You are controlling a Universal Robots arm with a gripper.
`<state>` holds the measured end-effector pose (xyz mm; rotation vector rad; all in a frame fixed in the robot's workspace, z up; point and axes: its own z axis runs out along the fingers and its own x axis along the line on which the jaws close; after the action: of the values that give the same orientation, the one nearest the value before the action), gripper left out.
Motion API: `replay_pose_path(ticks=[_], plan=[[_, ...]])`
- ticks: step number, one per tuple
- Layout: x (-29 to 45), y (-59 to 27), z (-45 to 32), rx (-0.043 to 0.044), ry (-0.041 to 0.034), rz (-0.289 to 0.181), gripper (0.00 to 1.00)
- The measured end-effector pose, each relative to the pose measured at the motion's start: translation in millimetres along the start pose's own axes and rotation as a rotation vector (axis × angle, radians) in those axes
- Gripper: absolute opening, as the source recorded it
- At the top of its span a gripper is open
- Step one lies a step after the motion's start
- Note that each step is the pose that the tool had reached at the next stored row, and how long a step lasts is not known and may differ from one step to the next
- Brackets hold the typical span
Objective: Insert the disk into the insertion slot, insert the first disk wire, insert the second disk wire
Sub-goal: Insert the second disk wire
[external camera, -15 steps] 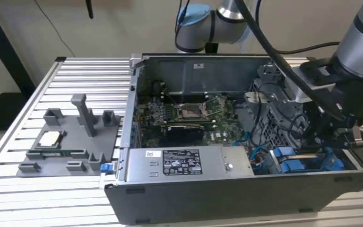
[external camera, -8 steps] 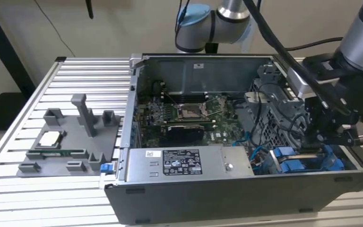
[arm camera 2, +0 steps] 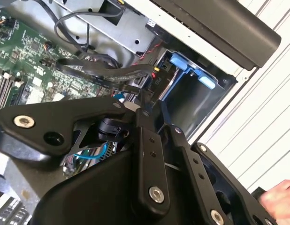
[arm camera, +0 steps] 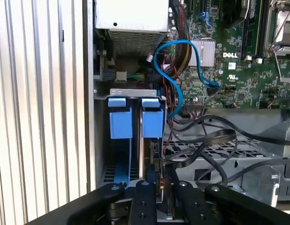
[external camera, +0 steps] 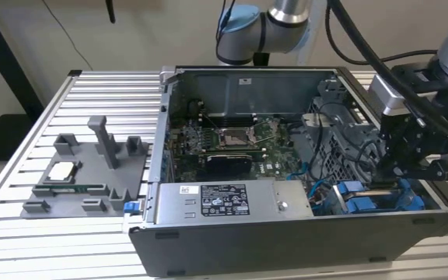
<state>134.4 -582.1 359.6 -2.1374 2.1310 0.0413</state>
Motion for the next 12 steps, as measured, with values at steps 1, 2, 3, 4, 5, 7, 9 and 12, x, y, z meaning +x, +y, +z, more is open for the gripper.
replay_pose_path(ticks=[1,2,3,4,5,7,9,12], plan=[[-0.2,-1.6,0.1,-0.0108,0.0013,0.001,0.23],[-0.3,-2.8,-0.4,-0.0203,0.0032,0.002,0.23],[-0.5,-4.0,-1.7,-0.0292,0.0042,0.003,0.23],[-0.7,-4.7,-3.9,-0.0340,0.0041,0.003,0.23],[-1.1,-5.1,-7.1,-0.0364,0.0041,0.004,0.23],[-1.9,-5.6,-15.3,-0.0391,0.0040,0.004,0.23],[-3.1,-6.4,-26.3,-0.0410,0.0040,0.004,0.21],[-4.1,-7.1,-35.9,-0.0423,0.0041,0.004,0.11]])
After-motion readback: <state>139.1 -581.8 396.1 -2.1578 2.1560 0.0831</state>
